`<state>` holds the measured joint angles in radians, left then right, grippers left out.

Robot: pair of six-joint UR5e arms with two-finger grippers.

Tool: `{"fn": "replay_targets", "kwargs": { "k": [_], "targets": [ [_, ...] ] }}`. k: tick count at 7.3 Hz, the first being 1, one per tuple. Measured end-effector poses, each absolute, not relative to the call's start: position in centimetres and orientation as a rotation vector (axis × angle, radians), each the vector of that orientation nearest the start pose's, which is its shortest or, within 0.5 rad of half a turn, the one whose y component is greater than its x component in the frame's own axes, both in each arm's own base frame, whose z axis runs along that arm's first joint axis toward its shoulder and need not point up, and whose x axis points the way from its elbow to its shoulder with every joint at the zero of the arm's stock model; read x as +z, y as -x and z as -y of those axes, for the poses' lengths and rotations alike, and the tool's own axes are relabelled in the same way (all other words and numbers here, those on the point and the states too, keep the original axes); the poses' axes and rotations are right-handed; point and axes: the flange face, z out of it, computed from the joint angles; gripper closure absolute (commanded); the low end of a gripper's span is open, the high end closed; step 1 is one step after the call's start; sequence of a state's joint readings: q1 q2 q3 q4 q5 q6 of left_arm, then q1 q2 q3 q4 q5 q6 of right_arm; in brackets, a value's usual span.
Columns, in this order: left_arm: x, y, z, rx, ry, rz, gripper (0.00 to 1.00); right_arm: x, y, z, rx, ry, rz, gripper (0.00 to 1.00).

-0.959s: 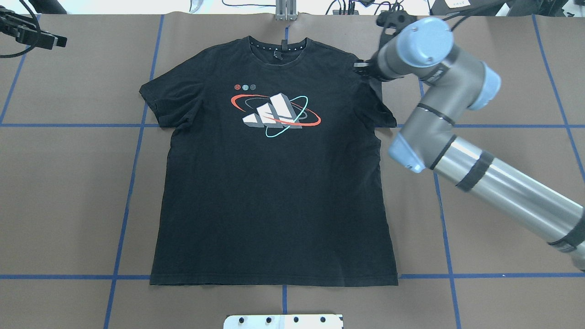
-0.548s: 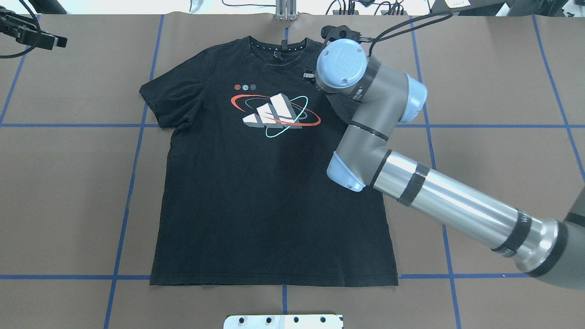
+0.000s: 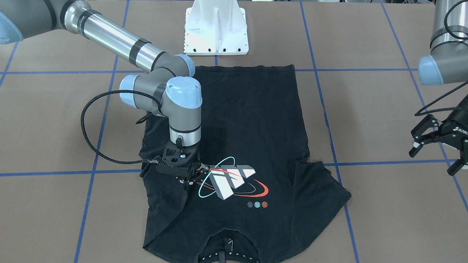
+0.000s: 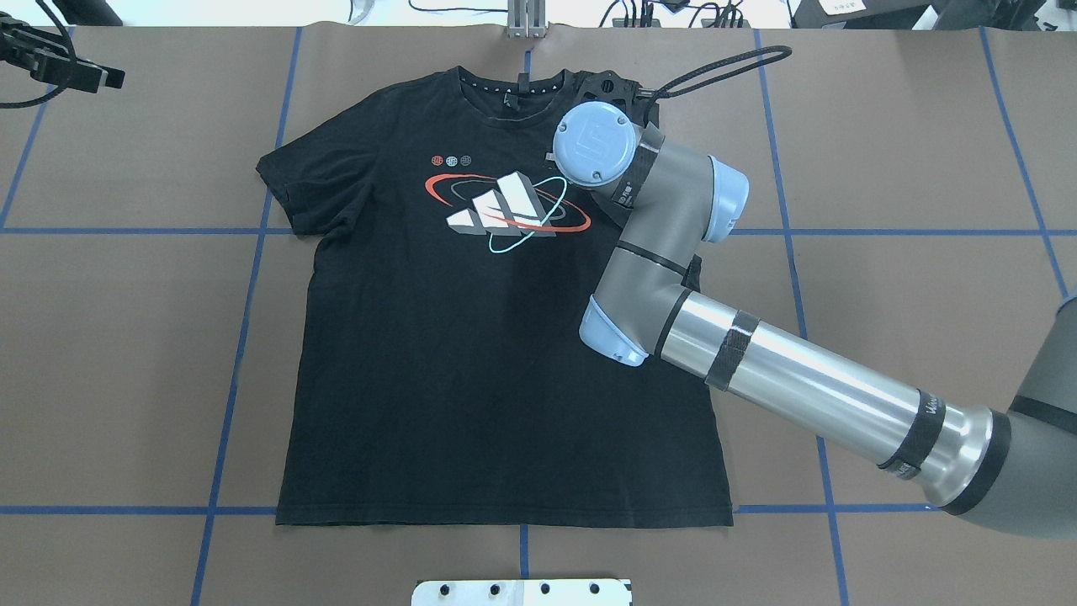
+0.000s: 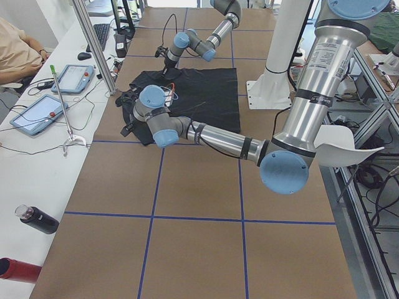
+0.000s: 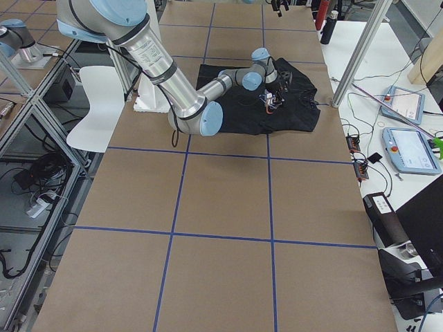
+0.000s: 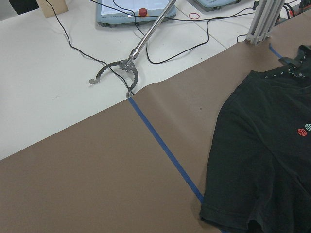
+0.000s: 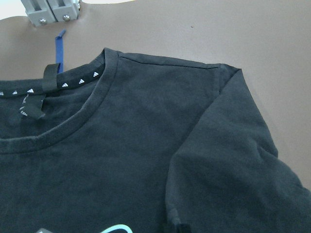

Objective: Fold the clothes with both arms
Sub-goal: 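Drag the sleeve with the right gripper inward across the shirt body, then lift the right gripper away while the left gripper moves to the other shoulder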

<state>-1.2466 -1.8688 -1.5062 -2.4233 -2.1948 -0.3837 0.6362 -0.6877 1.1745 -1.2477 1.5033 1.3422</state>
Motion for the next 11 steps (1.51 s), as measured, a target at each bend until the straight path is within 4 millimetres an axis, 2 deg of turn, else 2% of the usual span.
{"fn": "replay_targets", "kwargs": {
  "k": [1,2,3,4,5,7,8,9,10,11],
  "targets": [
    [43.1,-13.2,61.7,0.286,-0.777,-0.889,0.00,24.1,56.8,60.1,0.399,-0.398,0.719,0.00],
    [43.6,-13.8,62.1,0.266,-0.751,-0.898,0.00,23.4,55.5,61.0,0.370,-0.377,0.734,0.00],
    [43.6,-14.8,63.0,0.215,-0.714,-0.917,0.00,22.8,53.2,62.3,0.331,-0.347,0.744,0.00],
    [43.5,-17.0,63.7,0.143,-0.676,-0.924,0.00,22.4,49.9,63.3,0.282,-0.329,0.740,0.00],
    [43.6,-20.1,63.9,0.058,-0.648,-0.914,0.00,23.0,46.1,63.7,0.230,-0.321,0.742,0.00],
    [44.5,-26.9,63.6,-0.087,-0.599,-0.890,0.04,26.6,37.4,63.3,0.146,-0.319,0.762,0.00],
    [45.7,-30.0,63.4,-0.133,-0.599,-0.881,0.10,29.0,33.2,63.0,0.097,-0.322,0.766,0.00],
    [47.5,-32.6,63.3,-0.171,-0.615,-0.884,0.17,31.3,29.9,62.6,0.051,-0.324,0.764,0.00],
    [48.8,-34.8,63.4,-0.204,-0.635,-0.890,0.30,33.0,27.6,62.2,0.021,-0.327,0.760,0.00],
    [49.4,-36.3,63.4,-0.217,-0.647,-0.891,0.36,33.8,26.5,62.0,0.009,-0.327,0.759,0.00]
  ]
}}
